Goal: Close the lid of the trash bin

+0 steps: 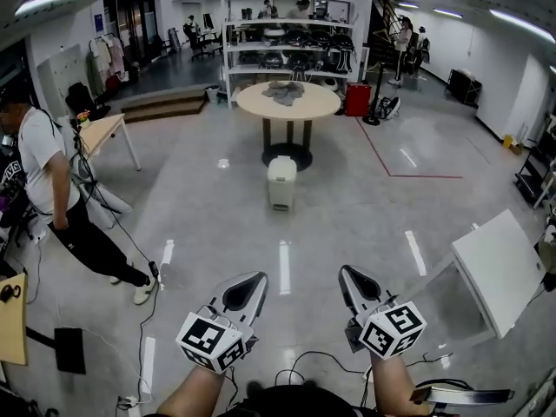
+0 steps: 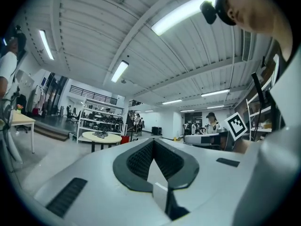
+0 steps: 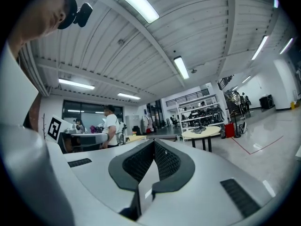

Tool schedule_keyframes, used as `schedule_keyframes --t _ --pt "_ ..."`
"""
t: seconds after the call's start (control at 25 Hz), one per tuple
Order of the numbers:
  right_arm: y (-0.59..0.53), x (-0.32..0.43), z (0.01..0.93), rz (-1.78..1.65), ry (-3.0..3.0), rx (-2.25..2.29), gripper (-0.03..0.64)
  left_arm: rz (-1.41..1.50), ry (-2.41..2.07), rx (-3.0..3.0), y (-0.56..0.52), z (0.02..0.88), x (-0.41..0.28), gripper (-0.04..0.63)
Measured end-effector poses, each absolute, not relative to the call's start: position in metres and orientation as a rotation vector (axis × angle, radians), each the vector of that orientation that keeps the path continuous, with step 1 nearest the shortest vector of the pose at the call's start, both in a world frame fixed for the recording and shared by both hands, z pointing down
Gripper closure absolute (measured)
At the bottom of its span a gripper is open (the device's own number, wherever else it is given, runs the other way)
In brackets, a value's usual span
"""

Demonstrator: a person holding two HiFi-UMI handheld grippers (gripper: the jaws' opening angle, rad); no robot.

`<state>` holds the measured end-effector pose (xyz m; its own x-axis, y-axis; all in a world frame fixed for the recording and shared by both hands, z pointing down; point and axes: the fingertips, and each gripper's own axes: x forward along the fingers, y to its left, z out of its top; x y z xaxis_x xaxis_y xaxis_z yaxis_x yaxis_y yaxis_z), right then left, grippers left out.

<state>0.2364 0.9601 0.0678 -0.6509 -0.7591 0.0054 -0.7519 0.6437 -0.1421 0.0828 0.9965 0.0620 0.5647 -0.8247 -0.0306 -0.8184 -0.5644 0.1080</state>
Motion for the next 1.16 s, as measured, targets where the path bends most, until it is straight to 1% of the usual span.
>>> schedule_keyframes --t 0.24,1.16 --pt "0.963 0.241 0.070 -0.204 2.758 -1.361 0.607 -0.140 -1.419 2.699 1.002 0.063 0.075 0.595" --pt "0.959 0.240 0.056 -0.145 2.814 -1.287 0.607 -0.159 -1.455 2.682 1.000 0.049 0.083 0.595"
